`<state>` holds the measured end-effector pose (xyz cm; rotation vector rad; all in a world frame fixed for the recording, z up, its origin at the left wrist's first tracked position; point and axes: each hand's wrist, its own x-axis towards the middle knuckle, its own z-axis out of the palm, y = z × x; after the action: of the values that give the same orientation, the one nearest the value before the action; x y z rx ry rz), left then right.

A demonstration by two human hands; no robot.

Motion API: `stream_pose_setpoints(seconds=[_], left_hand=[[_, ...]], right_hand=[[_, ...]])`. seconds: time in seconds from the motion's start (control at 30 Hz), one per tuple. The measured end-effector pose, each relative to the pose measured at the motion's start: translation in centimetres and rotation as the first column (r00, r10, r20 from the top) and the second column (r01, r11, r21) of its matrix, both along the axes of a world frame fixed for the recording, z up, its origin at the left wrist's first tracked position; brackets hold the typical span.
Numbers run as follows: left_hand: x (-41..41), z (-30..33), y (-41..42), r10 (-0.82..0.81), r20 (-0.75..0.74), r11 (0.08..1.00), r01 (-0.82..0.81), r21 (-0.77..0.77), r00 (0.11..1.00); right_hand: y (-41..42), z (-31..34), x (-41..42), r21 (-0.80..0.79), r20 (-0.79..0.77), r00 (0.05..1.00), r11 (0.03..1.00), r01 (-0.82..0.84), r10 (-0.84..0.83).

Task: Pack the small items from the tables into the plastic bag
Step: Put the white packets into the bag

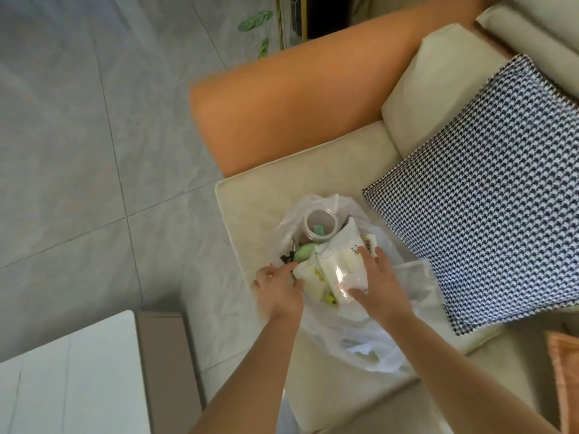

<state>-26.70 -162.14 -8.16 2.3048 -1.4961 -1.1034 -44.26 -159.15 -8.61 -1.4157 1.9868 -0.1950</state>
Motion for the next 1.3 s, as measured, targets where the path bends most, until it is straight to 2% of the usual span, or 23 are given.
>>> stream_pose_setpoints(seconds=[0.07,0.13,0.23,0.37,0.43,0.6,0.8,1.03,1.17,1.3], left_hand=[[-0.2,-0.1,0.3,0.199,-0.221,0.980,-0.191,0.056,0.955],[-0.4,0.1,0.6,0.330,-0.391,0.944,-0.302,0.134,0.859],[-0.4,0.6,1.3,0.406,-0.465,0.914,-0.332,0.236,0.787],[0.5,0.8,1.6,0.297,-0.317,0.952,-0.255,0.167,0.901],[1.2,1.2,1.7,0.273,-0.269,0.959,-0.240,0.150,0.924],[3.2,2.1,2.7,0.312,-0.340,0.948,-0.268,0.170,0.887],[5.5,2.5,3.1,0.323,-0.382,0.942,-0.257,0.214,0.866],[5.3,3.2,3.5,0.121,-0.327,0.985,-0.073,0.155,0.937],[5.4,5.2,4.1,0.029,-0.255,0.980,0.023,0.199,0.967],[5.9,8.0,5.8,-0.069,-0.171,0.962,0.111,0.248,0.983]], right_hand=[[0.0,-0.2,0.1,0.014,0.002,1.000,1.000,0.005,-0.005],[-0.1,-0.2,0.2,0.030,-0.012,1.000,1.000,0.000,0.000],[-0.1,-0.1,0.5,0.054,-0.079,0.996,0.998,-0.037,0.041],[0.1,0.3,1.0,0.083,-0.074,0.995,0.995,-0.060,0.066],[0.1,0.5,1.3,0.070,-0.094,0.992,0.995,-0.077,0.084],[0.6,0.7,2.7,0.001,-0.147,0.983,0.994,-0.108,0.107],[3.9,-0.1,4.2,0.162,-0.087,0.978,0.971,-0.173,0.189],[3.7,1.7,4.2,0.145,-0.172,0.957,0.967,-0.209,0.233],[3.5,3.9,5.0,0.171,-0.174,0.956,0.964,-0.205,0.235],[4.0,6.7,6.6,0.185,-0.210,0.921,0.938,-0.292,0.328]])
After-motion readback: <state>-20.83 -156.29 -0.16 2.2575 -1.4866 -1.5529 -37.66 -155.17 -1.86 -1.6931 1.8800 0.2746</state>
